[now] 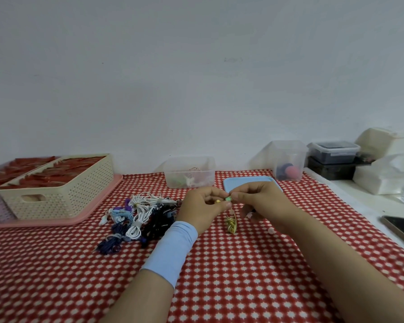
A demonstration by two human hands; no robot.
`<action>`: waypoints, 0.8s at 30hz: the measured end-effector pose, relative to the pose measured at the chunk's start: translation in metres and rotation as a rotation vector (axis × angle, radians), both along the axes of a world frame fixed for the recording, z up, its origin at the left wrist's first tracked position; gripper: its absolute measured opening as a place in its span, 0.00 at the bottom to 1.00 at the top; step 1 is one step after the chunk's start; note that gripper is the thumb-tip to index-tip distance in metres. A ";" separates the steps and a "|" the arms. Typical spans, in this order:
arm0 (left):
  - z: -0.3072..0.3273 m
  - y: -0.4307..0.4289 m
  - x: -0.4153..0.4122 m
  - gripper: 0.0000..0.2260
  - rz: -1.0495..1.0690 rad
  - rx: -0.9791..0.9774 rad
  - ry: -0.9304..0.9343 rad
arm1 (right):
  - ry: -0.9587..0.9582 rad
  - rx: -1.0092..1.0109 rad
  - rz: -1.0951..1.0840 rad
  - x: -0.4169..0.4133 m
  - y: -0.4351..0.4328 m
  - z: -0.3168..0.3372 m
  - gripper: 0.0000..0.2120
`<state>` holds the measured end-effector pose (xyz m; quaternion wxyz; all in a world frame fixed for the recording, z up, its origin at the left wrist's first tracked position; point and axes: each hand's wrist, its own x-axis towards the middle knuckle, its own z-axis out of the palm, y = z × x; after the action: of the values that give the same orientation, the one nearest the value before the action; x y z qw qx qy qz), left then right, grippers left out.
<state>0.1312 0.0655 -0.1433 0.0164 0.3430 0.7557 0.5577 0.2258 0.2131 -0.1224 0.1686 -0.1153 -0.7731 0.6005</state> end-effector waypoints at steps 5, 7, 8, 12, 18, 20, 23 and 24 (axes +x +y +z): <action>0.000 -0.001 0.000 0.06 0.007 0.001 -0.006 | 0.009 -0.017 0.021 0.002 -0.003 0.003 0.07; 0.001 -0.002 0.000 0.06 0.009 0.008 -0.005 | -0.008 -0.042 0.052 0.004 -0.002 0.005 0.08; 0.001 -0.003 0.000 0.06 0.008 0.016 -0.005 | -0.014 -0.043 0.055 0.004 -0.001 0.006 0.08; 0.001 -0.004 0.001 0.07 -0.015 0.056 -0.031 | -0.032 -0.046 0.056 0.005 0.001 0.006 0.06; 0.003 -0.004 0.002 0.08 -0.083 0.167 -0.196 | -0.138 -0.316 0.193 0.007 0.008 0.010 0.10; 0.003 -0.004 0.002 0.08 -0.096 0.177 -0.229 | -0.159 -0.370 0.220 0.008 0.009 0.011 0.12; 0.004 -0.004 0.003 0.07 -0.121 0.182 -0.249 | -0.212 -0.429 0.270 0.011 0.008 0.015 0.09; 0.004 -0.004 0.003 0.07 -0.132 0.184 -0.254 | -0.228 -0.442 0.278 0.012 0.007 0.015 0.08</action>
<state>0.1346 0.0613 -0.1395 0.1169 0.3187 0.6692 0.6610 0.2374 0.2205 -0.1074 -0.0328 -0.1090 -0.6457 0.7551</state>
